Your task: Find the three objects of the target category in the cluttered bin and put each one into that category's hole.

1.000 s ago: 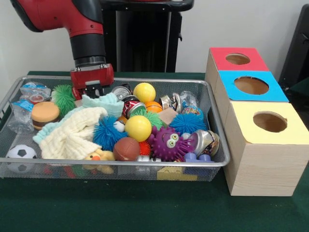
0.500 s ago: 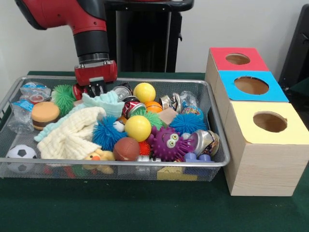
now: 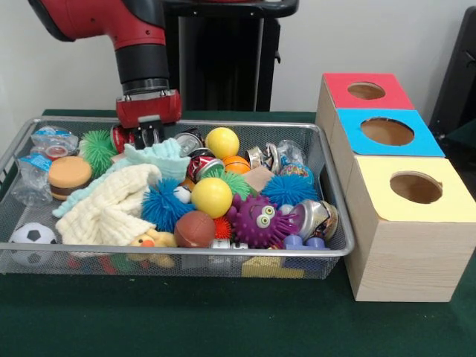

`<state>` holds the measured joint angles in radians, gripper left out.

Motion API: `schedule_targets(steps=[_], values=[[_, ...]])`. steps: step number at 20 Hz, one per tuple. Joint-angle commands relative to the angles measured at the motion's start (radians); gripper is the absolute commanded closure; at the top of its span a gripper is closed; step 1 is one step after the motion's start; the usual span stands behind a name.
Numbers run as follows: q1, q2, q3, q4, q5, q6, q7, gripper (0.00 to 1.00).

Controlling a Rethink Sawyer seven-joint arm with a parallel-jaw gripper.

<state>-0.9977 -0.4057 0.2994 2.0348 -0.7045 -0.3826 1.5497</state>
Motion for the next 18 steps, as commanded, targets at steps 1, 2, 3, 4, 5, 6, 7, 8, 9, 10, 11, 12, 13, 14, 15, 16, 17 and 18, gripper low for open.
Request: schedule_targets(steps=[1, 2, 3, 4, 5, 6, 7, 8, 9, 10, 11, 12, 13, 14, 15, 16, 17, 18], values=[[0.027, 0.042, -0.025, 0.108, 0.015, 0.046, 0.201, 1.0], [0.028, 0.038, -0.027, 0.116, 0.019, 0.042, 0.202, 1.0], [0.03, 0.033, -0.03, 0.123, 0.022, 0.037, 0.203, 1.0], [0.032, 0.029, -0.033, 0.13, 0.026, 0.033, 0.205, 1.0], [0.034, 0.026, -0.034, 0.136, 0.029, 0.03, 0.206, 1.0], [0.035, 0.022, -0.035, 0.141, 0.032, 0.027, 0.207, 1.0], [0.036, 0.021, -0.039, 0.145, 0.032, 0.022, 0.206, 1.0], [0.036, 0.02, -0.04, 0.148, 0.033, 0.019, 0.207, 1.0], [0.036, 0.015, -0.039, 0.151, 0.036, 0.021, 0.207, 1.0], [0.037, 0.009, -0.038, 0.155, 0.038, 0.024, 0.207, 1.0], [0.035, 0.001, -0.035, 0.16, 0.041, 0.029, 0.206, 1.0], [0.033, -0.01, -0.031, 0.167, 0.044, 0.036, 0.206, 1.0], [0.031, -0.015, -0.028, 0.171, 0.047, 0.041, 0.205, 1.0], [0.029, -0.021, -0.026, 0.176, 0.048, 0.044, 0.205, 1.0], [0.026, -0.027, -0.024, 0.182, 0.05, 0.046, 0.204, 1.0], [0.023, -0.032, -0.021, 0.188, 0.052, 0.049, 0.205, 1.0], [0.022, -0.037, -0.019, 0.191, 0.054, 0.051, 0.205, 1.0], [0.017, -0.043, -0.011, 0.196, 0.058, 0.062, 0.204, 1.0]])
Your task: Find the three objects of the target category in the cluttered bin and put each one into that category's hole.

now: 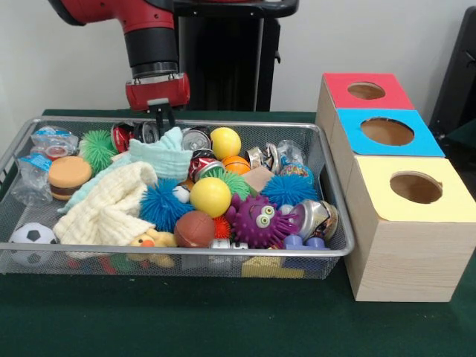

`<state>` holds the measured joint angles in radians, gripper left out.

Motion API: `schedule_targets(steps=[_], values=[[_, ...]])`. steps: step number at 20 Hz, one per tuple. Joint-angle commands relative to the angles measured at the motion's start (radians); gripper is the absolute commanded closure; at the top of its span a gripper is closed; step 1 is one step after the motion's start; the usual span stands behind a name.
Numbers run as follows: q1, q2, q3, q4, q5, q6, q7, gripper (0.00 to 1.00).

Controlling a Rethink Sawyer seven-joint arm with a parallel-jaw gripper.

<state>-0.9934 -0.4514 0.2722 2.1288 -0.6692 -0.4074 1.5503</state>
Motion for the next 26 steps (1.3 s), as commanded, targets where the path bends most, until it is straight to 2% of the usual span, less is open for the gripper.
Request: schedule_targets(steps=[1, 8, 18, 23, 26], values=[[0.011, 0.002, 0.017, 0.105, 0.024, 0.087, 0.203, 1.0], [0.02, -0.015, 0.018, 0.142, 0.052, 0.072, 0.217, 1.0], [0.035, -0.15, 0.055, 0.24, 0.14, 0.116, 0.228, 1.0], [0.025, -0.132, 0.062, 0.232, 0.143, 0.115, 0.218, 1.0], [0.027, -0.165, 0.079, 0.254, 0.164, 0.129, 0.222, 1.0]])
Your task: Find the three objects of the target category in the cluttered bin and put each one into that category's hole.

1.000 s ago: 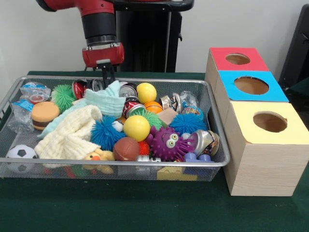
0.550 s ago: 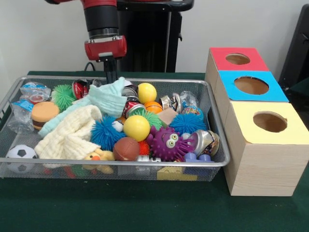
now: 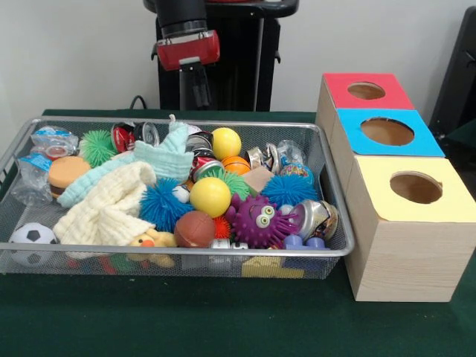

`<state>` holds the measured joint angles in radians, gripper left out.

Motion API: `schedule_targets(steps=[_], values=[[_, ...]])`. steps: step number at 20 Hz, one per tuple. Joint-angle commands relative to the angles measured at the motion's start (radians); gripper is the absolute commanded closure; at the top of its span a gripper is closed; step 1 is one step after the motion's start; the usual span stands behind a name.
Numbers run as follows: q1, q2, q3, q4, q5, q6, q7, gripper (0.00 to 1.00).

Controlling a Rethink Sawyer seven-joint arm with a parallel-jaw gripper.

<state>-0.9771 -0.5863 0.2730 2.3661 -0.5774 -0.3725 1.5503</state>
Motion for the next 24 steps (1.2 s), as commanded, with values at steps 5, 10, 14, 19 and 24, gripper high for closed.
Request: schedule_targets(steps=[5, 10, 14, 19, 24], values=[[0.021, -0.015, 0.074, 0.006, 0.082, 0.086, 0.215, 1.0], [0.001, 0.013, 0.079, -0.02, 0.06, 0.056, 0.21, 1.0], [-0.015, 0.001, 0.1, -0.023, 0.075, 0.095, 0.207, 1.0], [0.002, -0.024, 0.099, -0.031, 0.094, 0.101, 0.206, 1.0], [0.003, -0.077, 0.136, -0.025, 0.13, 0.155, 0.198, 1.0]])
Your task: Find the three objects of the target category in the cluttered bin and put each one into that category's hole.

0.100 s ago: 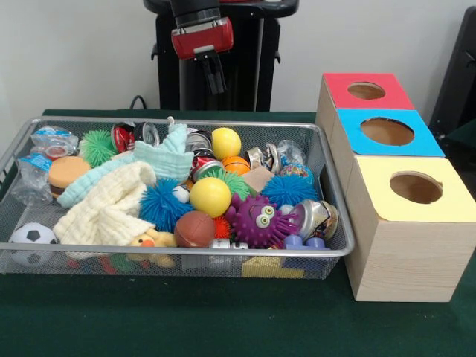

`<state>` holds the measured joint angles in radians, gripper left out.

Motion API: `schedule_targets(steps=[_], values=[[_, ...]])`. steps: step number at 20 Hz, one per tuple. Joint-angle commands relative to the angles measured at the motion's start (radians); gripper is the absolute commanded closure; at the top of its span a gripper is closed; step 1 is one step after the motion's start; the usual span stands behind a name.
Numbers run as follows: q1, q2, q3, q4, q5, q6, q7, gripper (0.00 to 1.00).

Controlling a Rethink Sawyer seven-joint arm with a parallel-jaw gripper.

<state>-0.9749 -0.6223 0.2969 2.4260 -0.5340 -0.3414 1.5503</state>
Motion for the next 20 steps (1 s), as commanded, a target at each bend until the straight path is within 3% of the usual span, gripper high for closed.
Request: schedule_targets(steps=[1, 9, 10, 20], values=[[-0.002, -0.046, 0.119, -0.085, 0.092, 0.135, 0.196, 1.0], [0.006, -0.076, 0.148, -0.111, 0.14, 0.203, 0.18, 1.0], [0.008, -0.075, 0.152, -0.117, 0.152, 0.199, 0.185, 0.0], [0.051, -0.064, 0.132, -0.178, 0.202, 0.336, 0.12, 0.0]])
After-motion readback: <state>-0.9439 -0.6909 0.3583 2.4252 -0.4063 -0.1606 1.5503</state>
